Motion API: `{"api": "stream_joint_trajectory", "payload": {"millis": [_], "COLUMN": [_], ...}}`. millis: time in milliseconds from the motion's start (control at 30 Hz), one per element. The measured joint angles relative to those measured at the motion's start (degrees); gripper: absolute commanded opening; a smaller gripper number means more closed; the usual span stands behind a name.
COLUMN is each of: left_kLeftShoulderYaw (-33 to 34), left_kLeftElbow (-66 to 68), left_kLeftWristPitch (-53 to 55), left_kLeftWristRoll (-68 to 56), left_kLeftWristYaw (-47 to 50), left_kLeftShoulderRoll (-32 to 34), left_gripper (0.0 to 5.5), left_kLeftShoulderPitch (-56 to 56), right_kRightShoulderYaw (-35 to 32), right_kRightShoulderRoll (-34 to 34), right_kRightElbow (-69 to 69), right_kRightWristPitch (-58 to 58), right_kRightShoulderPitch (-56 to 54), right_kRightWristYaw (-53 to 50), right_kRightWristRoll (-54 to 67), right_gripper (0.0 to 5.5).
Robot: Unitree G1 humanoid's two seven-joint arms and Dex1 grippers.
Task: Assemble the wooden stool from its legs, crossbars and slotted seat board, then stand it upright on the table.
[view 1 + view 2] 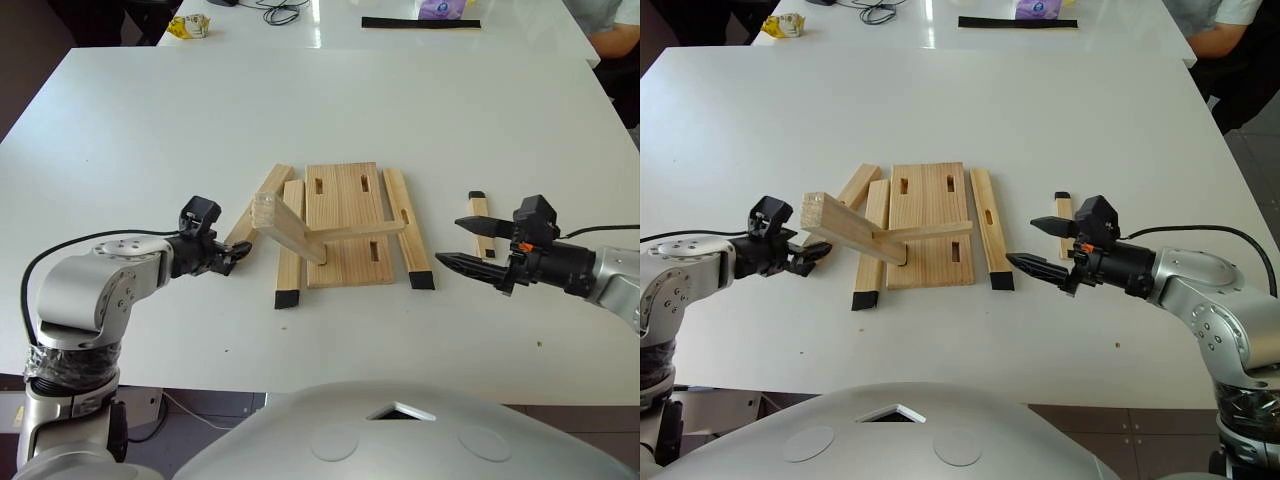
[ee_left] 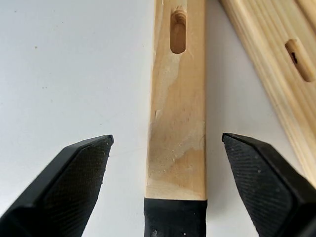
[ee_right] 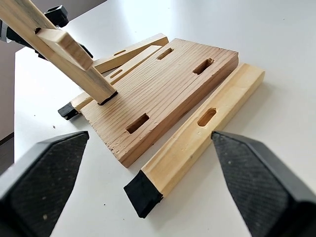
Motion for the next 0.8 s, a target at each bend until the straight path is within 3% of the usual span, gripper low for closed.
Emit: {"api": "stream_joint_trajectory", "payload": {"millis": [200,667,800], "left_kLeftShoulderYaw": [-2.2,-0.3,-0.2], "left_kLeftElbow": [0.9,5.1,5.8], "left_kLeftWristPitch": [-1.2,-6.7,-7.8], "left_kLeftWristRoll": [0.8,2.9,2.9], "left_kLeftWristYaw": [0.1,0.9,1.2], "left_kLeftShoulderRoll": [-0.6,-4.4,-5.2], "left_gripper": [4.1,2.01,2.0], "left_kLeftShoulderPitch": [1.3,1.9,1.7], "right_kRightShoulderYaw": [1.0,1.4,1.7], "right_kRightShoulderRoll": [0.0,-0.1,-0.1], "right_kRightElbow": [0.6,1.6,1.6], "right_kRightWristPitch": [-0.5,-0.9,-0.9], "right_kRightShoulderPitch": [-0.9,-1.9,-2.0], "right_kRightWristYaw": [0.1,1.0,1.0], "right_kRightWristRoll": [-0.4,-1.1,-1.1], "right_gripper": [4.58,4.58,4.58]}}
